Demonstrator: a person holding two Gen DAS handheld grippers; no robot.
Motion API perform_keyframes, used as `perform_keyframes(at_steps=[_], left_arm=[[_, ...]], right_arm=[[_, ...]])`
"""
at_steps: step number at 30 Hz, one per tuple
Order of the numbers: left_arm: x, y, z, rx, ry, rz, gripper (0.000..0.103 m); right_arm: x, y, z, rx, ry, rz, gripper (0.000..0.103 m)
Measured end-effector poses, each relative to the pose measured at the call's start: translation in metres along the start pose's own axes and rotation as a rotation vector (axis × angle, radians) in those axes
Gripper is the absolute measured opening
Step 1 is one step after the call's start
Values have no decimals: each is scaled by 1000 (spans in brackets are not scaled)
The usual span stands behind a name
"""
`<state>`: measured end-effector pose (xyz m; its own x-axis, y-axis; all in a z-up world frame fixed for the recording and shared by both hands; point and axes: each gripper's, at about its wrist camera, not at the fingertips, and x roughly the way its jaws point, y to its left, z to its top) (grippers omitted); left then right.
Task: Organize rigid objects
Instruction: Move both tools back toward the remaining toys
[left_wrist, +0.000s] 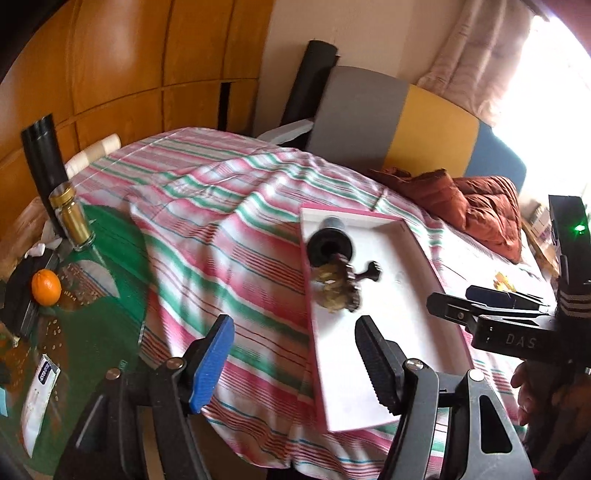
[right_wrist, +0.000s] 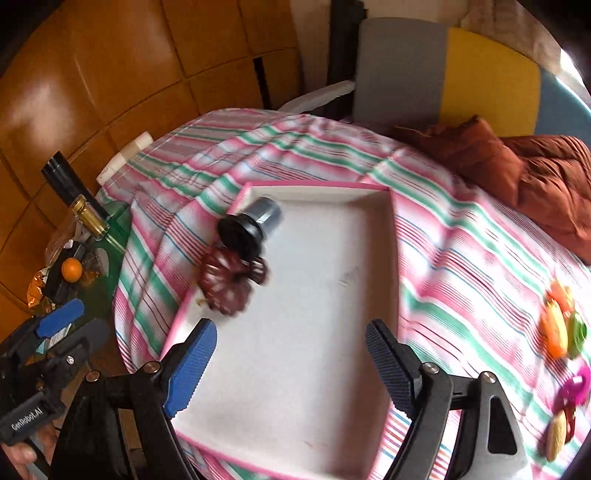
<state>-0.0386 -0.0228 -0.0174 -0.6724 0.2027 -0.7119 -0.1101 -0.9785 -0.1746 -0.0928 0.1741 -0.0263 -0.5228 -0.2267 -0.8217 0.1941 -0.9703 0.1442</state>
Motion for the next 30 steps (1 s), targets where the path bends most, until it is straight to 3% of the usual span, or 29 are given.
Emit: perform_keyframes(at_steps=[15, 26, 30], left_arm=[[-7, -81, -13, 181, 10, -50, 71], [3, -136, -19, 300, 44, -105, 71], [10, -157, -22, 335, 72, -139, 71]], right_arm=[[-59, -102, -53, 147, -46, -117, 84], [-111, -206, -75, 292, -99, -303, 84], [-129, -259, -91, 430, -147, -399, 84]])
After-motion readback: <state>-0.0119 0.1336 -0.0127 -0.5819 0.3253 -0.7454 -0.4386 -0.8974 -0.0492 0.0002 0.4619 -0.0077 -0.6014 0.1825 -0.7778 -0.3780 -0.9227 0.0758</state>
